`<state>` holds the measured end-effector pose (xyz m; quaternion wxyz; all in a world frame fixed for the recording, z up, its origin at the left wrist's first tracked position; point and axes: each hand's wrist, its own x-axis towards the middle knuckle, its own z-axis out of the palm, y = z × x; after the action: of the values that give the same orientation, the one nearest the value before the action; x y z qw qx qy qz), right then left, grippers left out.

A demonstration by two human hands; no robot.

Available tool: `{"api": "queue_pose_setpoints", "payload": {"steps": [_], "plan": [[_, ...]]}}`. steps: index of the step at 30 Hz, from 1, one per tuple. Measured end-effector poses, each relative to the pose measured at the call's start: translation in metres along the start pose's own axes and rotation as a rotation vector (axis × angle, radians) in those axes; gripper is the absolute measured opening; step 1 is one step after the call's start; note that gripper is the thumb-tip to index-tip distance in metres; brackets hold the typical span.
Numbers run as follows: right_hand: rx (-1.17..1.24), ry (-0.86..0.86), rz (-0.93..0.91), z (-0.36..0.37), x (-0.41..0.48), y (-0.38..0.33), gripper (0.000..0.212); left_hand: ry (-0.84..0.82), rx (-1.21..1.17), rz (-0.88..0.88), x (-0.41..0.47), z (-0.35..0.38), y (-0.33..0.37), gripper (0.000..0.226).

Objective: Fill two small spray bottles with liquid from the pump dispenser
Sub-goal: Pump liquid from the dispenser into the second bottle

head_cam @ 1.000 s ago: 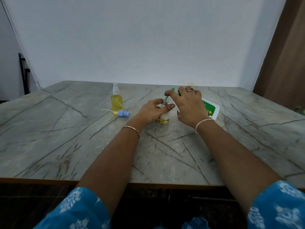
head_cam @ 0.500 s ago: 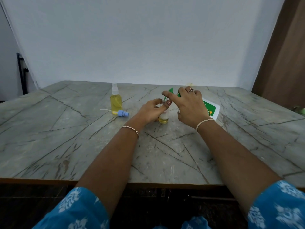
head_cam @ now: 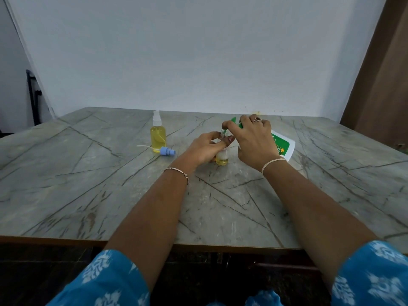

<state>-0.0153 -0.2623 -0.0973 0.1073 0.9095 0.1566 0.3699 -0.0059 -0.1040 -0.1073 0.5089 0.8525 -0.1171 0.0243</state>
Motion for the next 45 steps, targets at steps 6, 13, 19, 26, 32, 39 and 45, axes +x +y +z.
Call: {"api": "queue_pose_setpoints", "payload": {"steps": [6,13,19,26,32,39,45], "plan": [[-0.025,-0.014,-0.014,0.0006,-0.0034,0.0036,0.079,0.015,-0.002,-0.005,-0.0017,0.0009,0.0027,0.073],[-0.019,-0.037,-0.013,-0.0025,-0.0062,0.0059,0.081,0.019,0.006,-0.003,-0.0041,0.0013,0.0056,0.072],[0.011,-0.013,0.017,-0.0027,-0.0014,-0.0013,0.069,0.013,-0.037,-0.019,-0.0039,0.0001,0.0034,0.075],[-0.017,-0.003,0.011,-0.0016,-0.0028,-0.0005,0.076,0.005,-0.051,-0.026,-0.0022,0.0006,0.0036,0.072],[-0.040,-0.041,-0.008,0.0000,-0.0062,0.0074,0.097,-0.002,-0.043,-0.021,-0.0024,0.0005,0.0018,0.080],[-0.006,-0.039,0.020,-0.0022,-0.0022,0.0024,0.077,-0.001,-0.048,-0.030,-0.0024,0.0011,0.0038,0.081],[0.003,-0.020,0.025,-0.0032,0.0004,-0.0005,0.071,-0.002,-0.047,-0.029,-0.0023,0.0012,0.0039,0.077]]}}
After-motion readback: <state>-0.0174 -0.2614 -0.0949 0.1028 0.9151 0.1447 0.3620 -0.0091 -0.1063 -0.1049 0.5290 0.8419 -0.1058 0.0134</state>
